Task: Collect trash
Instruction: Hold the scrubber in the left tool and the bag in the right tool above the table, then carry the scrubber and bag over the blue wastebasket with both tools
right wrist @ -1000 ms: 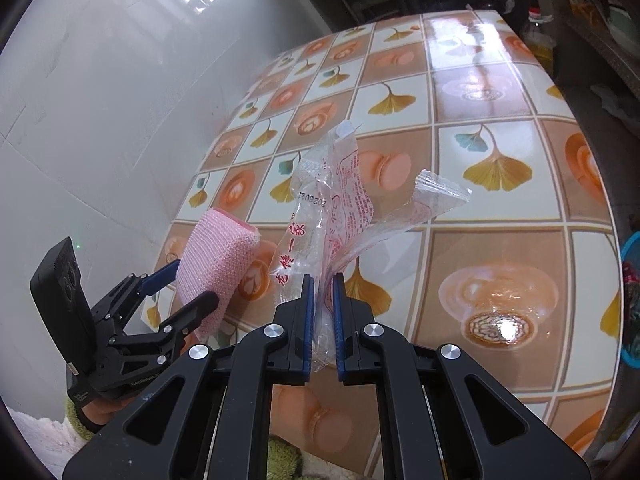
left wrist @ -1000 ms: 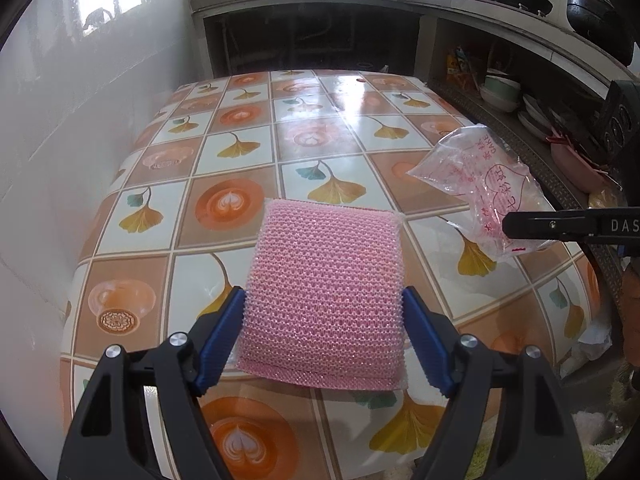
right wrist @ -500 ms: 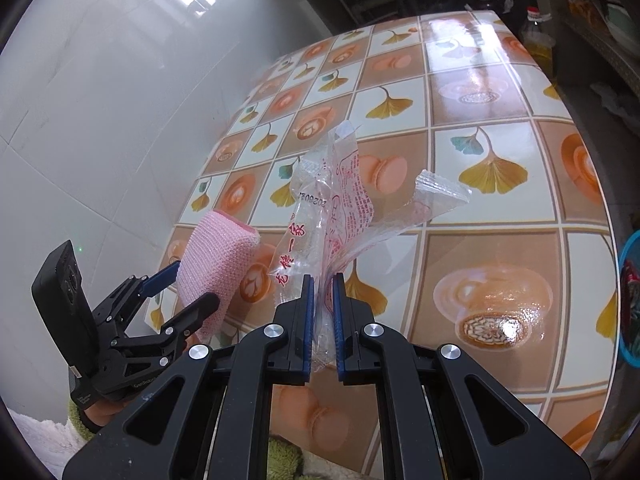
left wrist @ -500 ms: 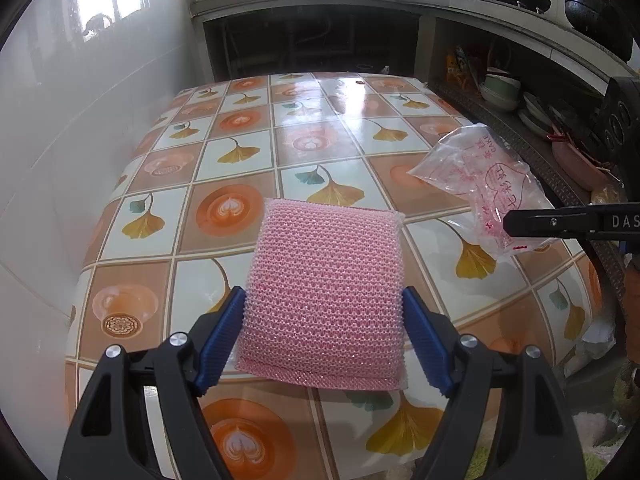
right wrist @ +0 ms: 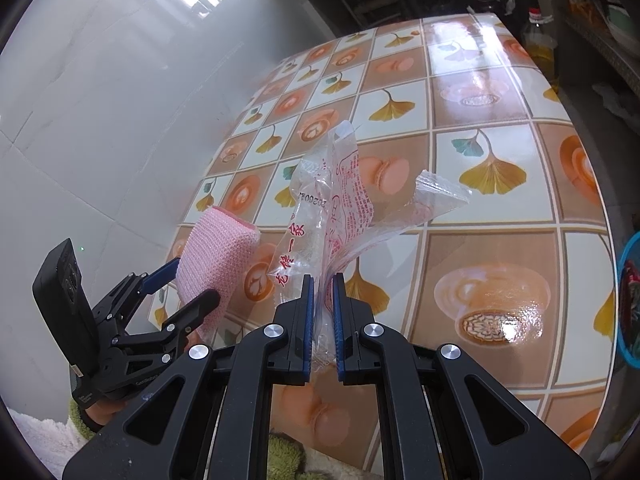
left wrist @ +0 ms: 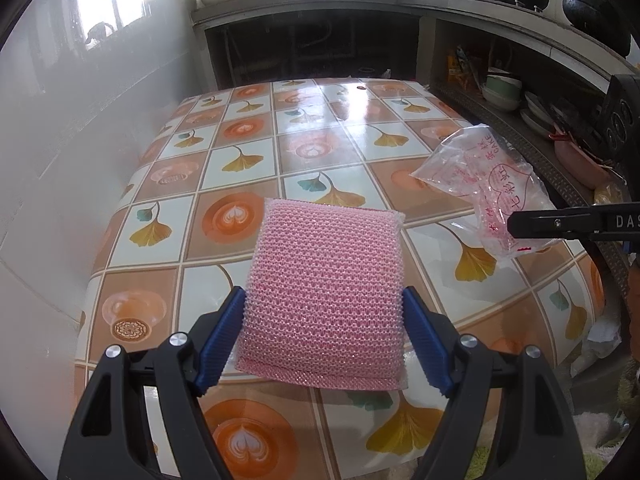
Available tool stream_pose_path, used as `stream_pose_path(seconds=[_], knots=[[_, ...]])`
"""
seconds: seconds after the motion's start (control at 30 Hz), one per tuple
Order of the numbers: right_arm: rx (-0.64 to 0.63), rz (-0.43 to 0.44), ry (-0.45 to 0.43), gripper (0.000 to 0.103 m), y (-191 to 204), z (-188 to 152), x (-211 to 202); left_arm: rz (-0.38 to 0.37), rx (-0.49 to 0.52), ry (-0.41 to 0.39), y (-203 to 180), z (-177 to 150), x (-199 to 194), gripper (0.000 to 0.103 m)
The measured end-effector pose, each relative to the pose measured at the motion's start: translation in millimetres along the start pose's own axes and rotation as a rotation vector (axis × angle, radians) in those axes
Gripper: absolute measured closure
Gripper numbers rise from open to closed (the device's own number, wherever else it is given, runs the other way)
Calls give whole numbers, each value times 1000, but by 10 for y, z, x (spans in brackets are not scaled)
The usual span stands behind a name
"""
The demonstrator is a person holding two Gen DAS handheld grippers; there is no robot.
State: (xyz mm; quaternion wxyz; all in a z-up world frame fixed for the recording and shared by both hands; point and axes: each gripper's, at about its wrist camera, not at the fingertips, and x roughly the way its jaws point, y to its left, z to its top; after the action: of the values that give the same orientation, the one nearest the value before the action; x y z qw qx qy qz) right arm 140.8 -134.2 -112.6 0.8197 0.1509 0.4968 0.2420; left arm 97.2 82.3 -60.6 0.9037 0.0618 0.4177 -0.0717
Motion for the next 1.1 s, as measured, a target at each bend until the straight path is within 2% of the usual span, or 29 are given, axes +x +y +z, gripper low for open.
stream_pose_path(seconds=[0.37,0.57,0.73,0.87,0.97,1.1], knots=[[7,26,-32,96,-94,-40,-135,22,38,-19,-136,50,-83,27],[34,31,-70,96,-210,-88,-302,10,72,-37,-315,141,-144,27],[83,13,-135,96,-403,-139,-594,-67,120,-79,-580,376,-187,27],[160,-19,-224,96,-684,-240,-927,-185,183,-90,-952,695,-153,27],[247,-70,-309,96,-1006,-384,-1269,-278,246,-89,-1342,957,-95,27],[404,-204,-411,96,-1583,-697,-1754,-422,298,-37,-1912,1281,77,27]])
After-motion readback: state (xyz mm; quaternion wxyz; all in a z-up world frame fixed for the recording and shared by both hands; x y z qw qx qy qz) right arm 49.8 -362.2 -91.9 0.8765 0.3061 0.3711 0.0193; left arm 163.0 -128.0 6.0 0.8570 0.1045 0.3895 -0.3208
